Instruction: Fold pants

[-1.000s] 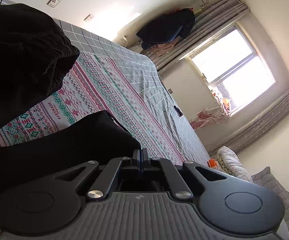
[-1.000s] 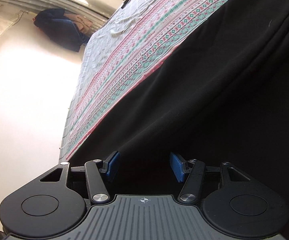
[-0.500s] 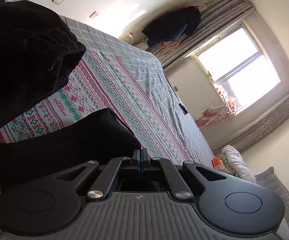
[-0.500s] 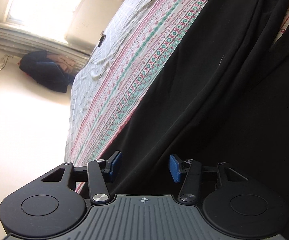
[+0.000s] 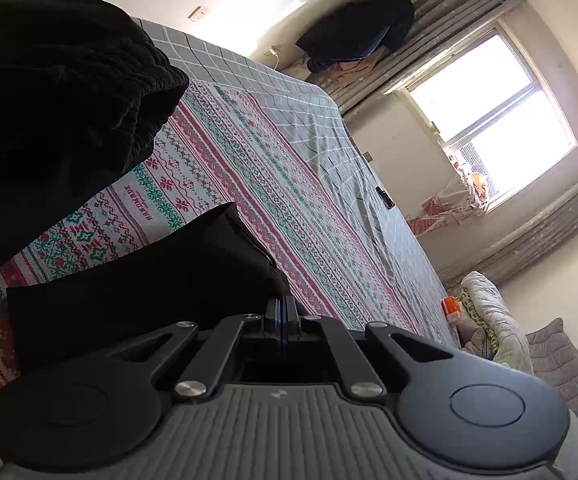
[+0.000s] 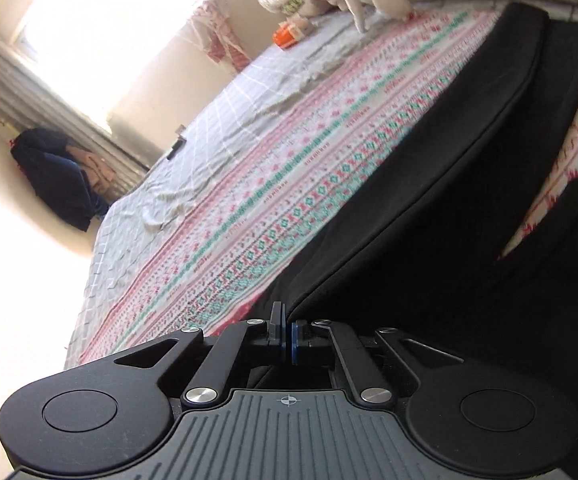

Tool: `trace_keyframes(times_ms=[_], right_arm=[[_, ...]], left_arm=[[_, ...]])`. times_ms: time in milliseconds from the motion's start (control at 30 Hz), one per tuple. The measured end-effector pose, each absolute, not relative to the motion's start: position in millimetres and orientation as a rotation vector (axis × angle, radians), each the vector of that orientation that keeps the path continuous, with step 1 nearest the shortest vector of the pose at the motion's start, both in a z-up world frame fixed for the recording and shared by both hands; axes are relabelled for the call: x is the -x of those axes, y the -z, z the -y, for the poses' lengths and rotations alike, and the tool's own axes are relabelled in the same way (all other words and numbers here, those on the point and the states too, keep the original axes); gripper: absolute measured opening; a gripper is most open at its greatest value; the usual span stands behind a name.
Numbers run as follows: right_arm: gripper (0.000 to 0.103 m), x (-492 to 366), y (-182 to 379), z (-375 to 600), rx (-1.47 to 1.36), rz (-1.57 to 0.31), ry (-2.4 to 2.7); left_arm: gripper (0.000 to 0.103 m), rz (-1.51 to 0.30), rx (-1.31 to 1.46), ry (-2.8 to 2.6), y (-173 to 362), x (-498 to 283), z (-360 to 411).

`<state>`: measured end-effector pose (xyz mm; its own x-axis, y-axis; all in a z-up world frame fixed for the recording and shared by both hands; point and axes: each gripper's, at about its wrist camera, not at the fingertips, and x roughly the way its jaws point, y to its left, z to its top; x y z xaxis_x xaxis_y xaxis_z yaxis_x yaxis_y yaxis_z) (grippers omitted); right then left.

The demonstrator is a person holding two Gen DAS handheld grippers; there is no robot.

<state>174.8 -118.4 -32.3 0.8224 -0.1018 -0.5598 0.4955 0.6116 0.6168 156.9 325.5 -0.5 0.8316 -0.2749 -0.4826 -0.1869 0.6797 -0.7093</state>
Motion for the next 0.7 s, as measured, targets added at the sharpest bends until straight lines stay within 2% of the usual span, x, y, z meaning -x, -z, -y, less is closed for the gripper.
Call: trace_keyframes(times_ms=[133,233,700], right_arm=[[0.002,-139,-17,86,-0.607,-0.421,0.314],[0.002,-103,-31,63,-0.505,-0.423,0.274],[0.002,-4,2,18,-0.430,-0.567,0.121]], left_arm=[[0.020,-0.629,0.797,0.088,-8,-150,-339],[0.020,-0.669,0.800,0.086,-3,-141,-351],[0.020,-0.839,0.732,-0.040,23,-93,-379]])
